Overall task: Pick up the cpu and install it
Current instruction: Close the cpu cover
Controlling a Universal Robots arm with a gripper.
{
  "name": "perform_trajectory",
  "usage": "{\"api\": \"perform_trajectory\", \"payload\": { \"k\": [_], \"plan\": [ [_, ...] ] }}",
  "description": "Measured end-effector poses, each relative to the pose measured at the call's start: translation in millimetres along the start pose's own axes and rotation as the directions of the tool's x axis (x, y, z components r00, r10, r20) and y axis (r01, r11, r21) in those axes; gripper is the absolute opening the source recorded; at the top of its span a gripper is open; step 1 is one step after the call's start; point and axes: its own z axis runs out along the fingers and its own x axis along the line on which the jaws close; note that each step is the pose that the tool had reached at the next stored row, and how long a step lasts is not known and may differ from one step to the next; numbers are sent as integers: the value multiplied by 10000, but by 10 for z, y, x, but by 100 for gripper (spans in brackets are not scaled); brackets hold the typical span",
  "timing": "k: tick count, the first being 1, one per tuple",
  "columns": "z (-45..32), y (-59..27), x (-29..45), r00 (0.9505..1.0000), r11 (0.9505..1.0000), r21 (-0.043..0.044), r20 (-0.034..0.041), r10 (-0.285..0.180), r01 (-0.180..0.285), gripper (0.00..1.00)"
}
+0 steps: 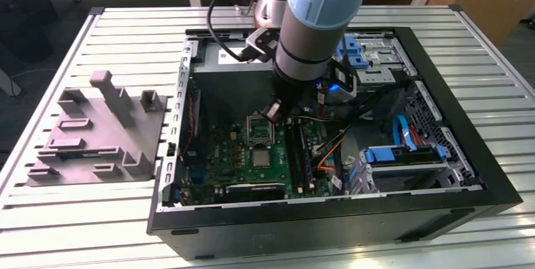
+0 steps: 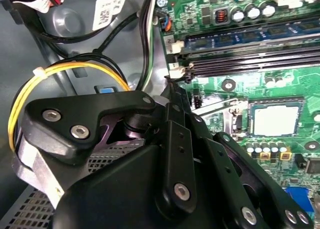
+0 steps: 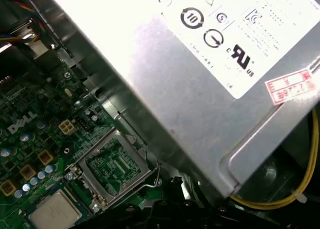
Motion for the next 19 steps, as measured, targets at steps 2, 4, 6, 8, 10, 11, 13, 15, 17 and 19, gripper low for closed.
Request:
{"api": "perform_trajectory", "payload": {
  "k": [2, 4, 6, 8, 10, 11, 13, 15, 17, 19],
  "plan": [
    [14, 10, 0, 10000, 10000, 0, 2, -1, 1, 11],
    [23, 15, 5, 10000, 10000, 1, 1, -1, 1, 11],
    [33, 18, 8, 10000, 10000, 1, 2, -1, 1, 11],
    [38, 32, 22, 10000, 10000, 2, -2, -1, 1, 11],
    [42, 56, 43, 10000, 10000, 4, -1, -1, 1, 11],
    [43, 63, 49, 10000, 10000, 12, -9, 0, 0, 11],
    [44, 67, 53, 10000, 10000, 69, -73, 5, -5, 11],
    [40, 68, 53, 9998, 9999, 170, -181, 15, -12, 11],
    [30, 70, 52, 9995, 9996, 278, -301, 28, -19, 11],
    [15, 75, 49, 9993, 9994, 342, -370, 35, -22, 11]
  ]
}}
